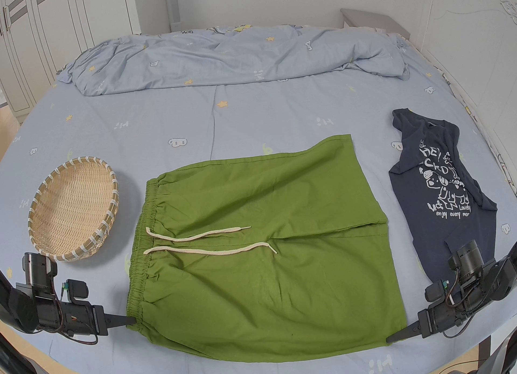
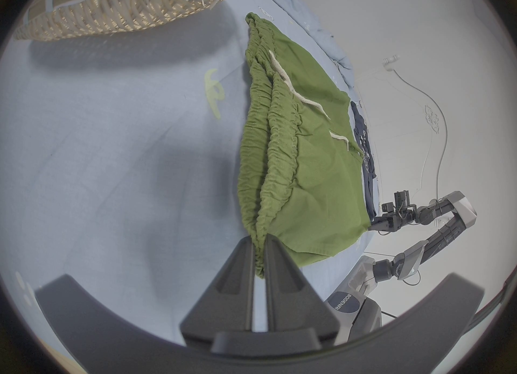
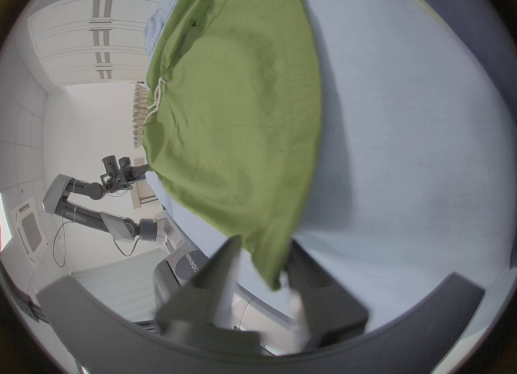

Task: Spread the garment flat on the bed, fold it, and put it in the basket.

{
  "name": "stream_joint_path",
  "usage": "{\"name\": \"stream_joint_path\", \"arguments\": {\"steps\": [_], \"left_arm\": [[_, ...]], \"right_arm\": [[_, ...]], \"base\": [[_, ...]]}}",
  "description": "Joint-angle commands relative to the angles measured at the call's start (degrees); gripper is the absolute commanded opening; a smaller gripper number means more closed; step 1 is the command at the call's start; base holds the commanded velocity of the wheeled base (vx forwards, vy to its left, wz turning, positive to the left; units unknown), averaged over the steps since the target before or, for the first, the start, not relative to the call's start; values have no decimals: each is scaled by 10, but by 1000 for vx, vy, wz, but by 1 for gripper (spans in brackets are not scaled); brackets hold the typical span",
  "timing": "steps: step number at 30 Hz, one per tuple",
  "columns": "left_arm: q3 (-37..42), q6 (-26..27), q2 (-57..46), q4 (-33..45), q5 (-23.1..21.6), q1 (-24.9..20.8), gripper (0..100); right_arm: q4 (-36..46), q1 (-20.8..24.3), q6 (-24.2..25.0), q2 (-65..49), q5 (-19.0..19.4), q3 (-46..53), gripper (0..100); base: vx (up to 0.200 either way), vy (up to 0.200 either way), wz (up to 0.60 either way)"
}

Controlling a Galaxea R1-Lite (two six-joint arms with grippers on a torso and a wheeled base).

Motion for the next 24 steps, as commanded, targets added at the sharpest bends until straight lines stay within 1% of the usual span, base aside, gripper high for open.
{"name": "stream_joint_path", "arguments": {"steps": [1, 2, 3, 4, 5, 6, 7, 8, 10, 11, 12, 14, 15, 16, 18, 21, 24], "left_arm": [[2, 0, -13, 0, 0, 0, 0], [2, 0, -13, 0, 0, 0, 0], [3, 0, -13, 0, 0, 1, 0], [3, 0, -13, 0, 0, 1, 0], [5, 0, -16, 0, 0, 2, 0], [5, 0, -16, 0, 0, 2, 0], [8, 0, -22, 0, 1, 7, 0], [9, 0, -24, 0, 1, 7, 0], [9, 0, -24, 0, 1, 7, 0], [24, 0, -24, 0, 1, 18, 0], [30, 0, -24, 0, 1, 27, 0], [36, 0, -25, 0, 1, 35, 0], [47, 1, -29, 0, 2, 49, 0], [53, 1, -34, 0, 2, 58, 0], [66, 1, -44, 1, 2, 76, 0], [75, 1, -55, 13, 2, 83, 0], [75, 1, -60, 33, 2, 81, 0]], "right_arm": [[0, -28, -1, 14, -1, 2, 0], [0, -28, -1, 14, -1, 2, 0], [1, -45, -3, 12, -2, 5, 0], [1, -45, -3, 12, -2, 5, 0], [4, -61, -5, -3, -1, 10, 0], [4, -61, -5, -3, -1, 10, 0], [11, -76, -5, -44, -1, 17, 0], [16, -79, -4, -55, -1, 17, 0], [16, -79, -4, -55, -1, 17, 0], [61, -74, -5, -90, -1, 18, 0], [78, -69, -5, -103, -1, 19, 0], [91, -62, -6, -116, -1, 22, 0], [114, -46, -4, -142, -1, 37, 0], [119, -40, -4, -156, -1, 47, 0], [127, -38, -3, -186, -1, 67, 0], [144, -38, -3, -228, -1, 87, 0], [164, -37, -3, -243, -1, 86, 0]], "base": [[0, 0, 0], [0, 0, 0], [0, 0, 0], [0, 0, 0], [0, 0, 0], [0, 0, 0], [0, 0, 0], [0, 0, 0], [0, 0, 0], [0, 0, 0], [0, 0, 0], [0, 0, 0], [0, 0, 0], [0, 0, 0], [0, 0, 0], [0, 0, 0], [0, 0, 0]]}}
